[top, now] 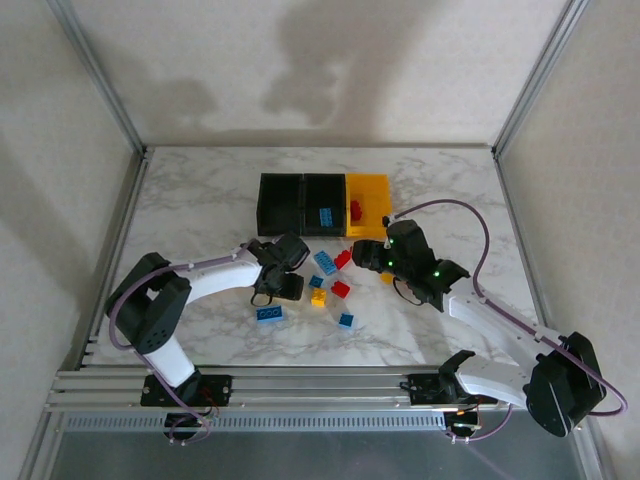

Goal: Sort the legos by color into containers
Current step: Pick up the lego from the center of the table, then place the lego in the container.

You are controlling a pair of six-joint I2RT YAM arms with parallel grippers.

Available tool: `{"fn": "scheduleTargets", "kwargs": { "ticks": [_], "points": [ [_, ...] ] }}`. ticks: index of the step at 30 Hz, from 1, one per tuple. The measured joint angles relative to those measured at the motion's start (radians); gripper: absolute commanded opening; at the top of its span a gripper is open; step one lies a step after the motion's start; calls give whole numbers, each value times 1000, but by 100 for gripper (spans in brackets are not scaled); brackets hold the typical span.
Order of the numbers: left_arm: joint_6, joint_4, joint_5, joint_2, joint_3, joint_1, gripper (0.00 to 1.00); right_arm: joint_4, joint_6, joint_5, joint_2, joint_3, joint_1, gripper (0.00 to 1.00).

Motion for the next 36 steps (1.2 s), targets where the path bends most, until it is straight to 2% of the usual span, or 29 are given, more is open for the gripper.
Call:
{"fn": "scheduleTargets", "kwargs": {
  "ticks": [4,10,17,21,28,36],
  "points": [
    [-2,-3,-13,-35,65,38,65,10,0,-5,2,0,1,67],
    [42,-40,-71,1,285,99,65,38,0,-8,19,0,19,67],
    [254,-104,-232,132,545,132,65,46,0,-8,19,-5,22,67],
    [386,-132,-285,214,650,133,65,45,0,-8,23,-4,22,67],
    [553,-143,-315,310,700,153,65,40,-1,-7,28,4,22,67],
    [660,-132,-314,349,729,183,66,25,1,-7,28,6,25,67]
  ]
}}
